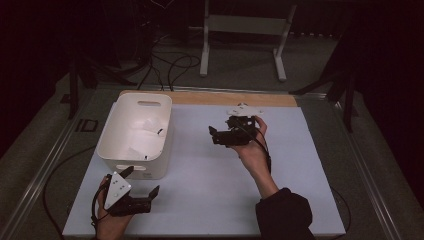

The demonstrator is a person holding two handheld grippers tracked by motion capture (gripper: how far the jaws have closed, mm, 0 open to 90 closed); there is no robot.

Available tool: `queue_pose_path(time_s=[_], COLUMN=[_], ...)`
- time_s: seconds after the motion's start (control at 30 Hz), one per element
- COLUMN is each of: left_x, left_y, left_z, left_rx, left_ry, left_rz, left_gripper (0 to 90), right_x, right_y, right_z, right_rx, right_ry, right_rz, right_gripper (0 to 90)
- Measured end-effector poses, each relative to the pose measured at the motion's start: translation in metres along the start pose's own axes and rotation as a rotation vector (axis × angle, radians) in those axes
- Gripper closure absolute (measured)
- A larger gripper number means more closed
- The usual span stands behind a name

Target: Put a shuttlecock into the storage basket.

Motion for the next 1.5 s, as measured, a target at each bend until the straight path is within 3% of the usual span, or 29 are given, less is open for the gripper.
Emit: queue_pose_path(time_s=[0.3,0.53,0.63,0.77,0.97,1.0,1.1,1.3,1.5], left_x=[0.001,0.001,0.0,0.0,-0.001,-0.002,-0.004,-0.006,-0.011], left_y=[0.0,0.0,-0.001,-0.002,-0.004,-0.005,-0.006,-0.011,-0.018], left_z=[0.0,0.0,0.0,0.0,0.0,0.0,-0.001,-0.002,-0.003], left_rx=[-0.001,-0.006,-0.007,-0.016,-0.023,-0.027,-0.039,-0.057,-0.079], left_ry=[-0.002,0.001,0.002,0.007,0.012,0.013,0.023,0.037,0.059], left_rz=[-0.002,-0.004,-0.008,-0.009,-0.014,-0.015,-0.016,-0.026,-0.04], left_gripper=[0.0,0.0,0.0,0.0,0.0,0.0,0.0,0.0,0.0], right_x=[-0.012,-0.021,-0.03,-0.045,-0.054,-0.058,-0.061,-0.07,-0.081], right_y=[0.026,0.044,0.051,0.058,0.066,0.071,0.075,0.077,0.068], right_z=[0.034,0.069,0.078,0.089,0.111,0.122,0.132,0.149,0.161], right_rx=[0.068,0.102,0.13,0.116,0.138,0.147,0.133,0.139,0.092], right_ry=[-0.009,-0.049,-0.028,0.001,0.016,0.032,0.054,0.107,0.181], right_rz=[0.024,0.065,0.061,0.115,0.122,0.125,0.144,0.138,0.118], right_gripper=[7.9,7.9,7.9,7.9,8.0,8.0,7.9,7.9,8.0])
Point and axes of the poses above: each handheld gripper's, and its own axes: x roughly forward along the jaws, z roughly out of its underside, y roughly to its right, the point moved 8 cm from there along x, roughly forward along the jaws, and after that the axes turned 11 degrees about -y, right-handed, at the moved point
